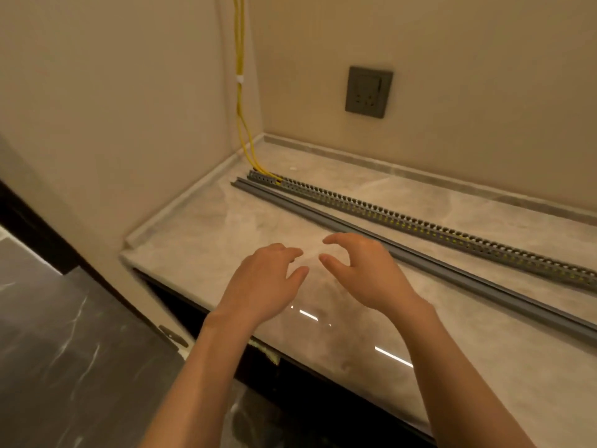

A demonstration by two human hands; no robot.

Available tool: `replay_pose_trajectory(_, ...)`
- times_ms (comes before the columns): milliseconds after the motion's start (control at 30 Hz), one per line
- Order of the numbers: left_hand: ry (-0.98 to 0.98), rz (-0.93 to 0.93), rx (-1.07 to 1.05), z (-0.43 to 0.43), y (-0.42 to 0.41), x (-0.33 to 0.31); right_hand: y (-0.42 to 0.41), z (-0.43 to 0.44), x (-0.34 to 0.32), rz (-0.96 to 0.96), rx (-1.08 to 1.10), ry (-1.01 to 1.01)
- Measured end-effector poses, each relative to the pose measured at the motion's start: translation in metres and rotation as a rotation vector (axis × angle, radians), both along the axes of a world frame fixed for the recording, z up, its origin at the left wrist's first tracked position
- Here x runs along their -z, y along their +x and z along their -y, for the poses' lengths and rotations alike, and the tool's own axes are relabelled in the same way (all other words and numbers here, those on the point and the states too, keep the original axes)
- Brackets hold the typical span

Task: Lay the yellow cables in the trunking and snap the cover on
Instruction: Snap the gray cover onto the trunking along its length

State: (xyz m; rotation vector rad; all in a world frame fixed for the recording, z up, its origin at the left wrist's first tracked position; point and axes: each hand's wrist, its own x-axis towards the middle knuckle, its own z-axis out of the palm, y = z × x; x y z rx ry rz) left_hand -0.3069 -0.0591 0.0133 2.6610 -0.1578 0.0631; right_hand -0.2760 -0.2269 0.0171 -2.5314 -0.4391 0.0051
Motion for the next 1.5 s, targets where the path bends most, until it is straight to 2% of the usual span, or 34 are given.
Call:
replay_pose_trajectory(267, 0.050, -0.021, 0.012, -0.061, 0.086, 0.016, 0.089, -0.055, 0.019, -0.024, 0.005, -0.011)
replay_pose_trajectory(433, -0.002, 0.009, 0.043, -0.074, 0.125, 0.034, 0.126, -0.075, 0.034, 0.054, 0.027, -0.033)
replay_pose_trajectory(700, -0.036, 0.136, 0.031, -0.093, 0.187, 0.048, 0.157, -0.104, 0.057, 0.055, 0.113, -0.139)
replay_pose_trajectory(833, 0.017, 0.263, -0.024, -0.110, 0.224, 0.045, 0.164, -0.120, 0.064, 0.104, 0.133, -0.233)
replay_pose_trajectory(1000, -0.007, 0.446, 0.131, -0.130, 0.263, 0.039, 0.172, -0.137, 0.070, 0.164, 0.188, -0.346)
replay_pose_trajectory(1100, -0.067, 0.432, 0.226, -0.138, 0.279, 0.045, 0.176, -0.143, 0.071, 0.185, 0.246, -0.327)
replay_pose_trajectory(1200, -0.080, 0.393, 0.233, -0.145, 0.285, 0.060, 0.175, -0.143, 0.071, 0.217, 0.301, -0.289)
replay_pose_trajectory(1333, -0.107, 0.430, 0.244, -0.148, 0.283, 0.072, 0.175, -0.143, 0.070, 0.273, 0.327, -0.289)
replay_pose_trajectory(1500, -0.134, 0.431, 0.230, -0.146, 0.282, 0.075, 0.200, -0.140, 0.061, 0.154, 0.405, -0.199)
